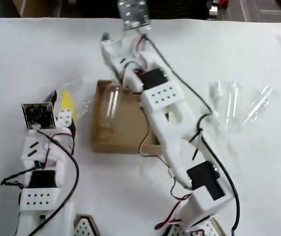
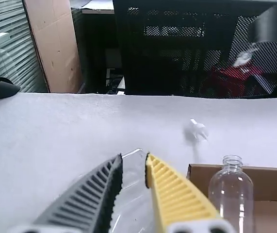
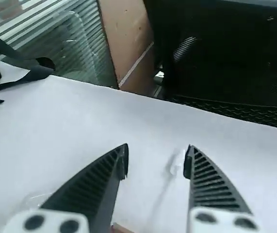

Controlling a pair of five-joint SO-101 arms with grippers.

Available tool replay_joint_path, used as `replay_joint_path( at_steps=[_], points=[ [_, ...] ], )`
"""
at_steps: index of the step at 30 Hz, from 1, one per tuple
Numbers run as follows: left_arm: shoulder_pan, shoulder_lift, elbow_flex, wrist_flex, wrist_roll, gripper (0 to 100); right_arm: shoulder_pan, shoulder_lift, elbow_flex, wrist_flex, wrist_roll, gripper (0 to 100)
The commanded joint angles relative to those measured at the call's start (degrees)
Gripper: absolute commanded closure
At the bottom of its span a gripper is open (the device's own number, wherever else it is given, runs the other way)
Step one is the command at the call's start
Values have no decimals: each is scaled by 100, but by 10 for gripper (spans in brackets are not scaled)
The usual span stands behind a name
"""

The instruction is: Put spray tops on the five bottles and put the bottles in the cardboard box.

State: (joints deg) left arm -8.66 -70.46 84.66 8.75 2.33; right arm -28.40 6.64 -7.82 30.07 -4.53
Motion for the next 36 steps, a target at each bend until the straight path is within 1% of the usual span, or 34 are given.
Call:
replay_joint_path(
  at_steps=[1,5,8,10,15,20,24,27,30,32,36],
  points=[
    [4,13,-62,-167,-44,913,444,-286,-88,251,-53,833],
    [4,13,-62,-167,-44,913,435,-136,-141,629,-18,833],
    [4,13,-62,-167,-44,914,400,286,-589,875,-44,834],
    [4,13,-62,-167,-44,914,374,725,-1204,1305,-44,834],
    [-22,13,-62,-167,-44,915,66,1965,-3314,2853,-53,834],
    [-31,13,-62,-167,-44,916,-31,3407,-5266,3978,-53,833],
    [-31,13,-62,-167,-44,916,-119,4145,-6752,4884,-53,833],
    [-31,13,-62,-167,-44,916,-189,4549,-7710,5341,-53,833],
    [-31,4,-62,-167,-44,916,-295,5015,-8149,5666,-70,833],
    [-31,-4,-62,-167,-44,916,-374,5323,-8334,5807,-281,833],
    [-31,-4,-62,-167,-44,916,-312,5780,-8747,5833,-993,833]
  ],
)
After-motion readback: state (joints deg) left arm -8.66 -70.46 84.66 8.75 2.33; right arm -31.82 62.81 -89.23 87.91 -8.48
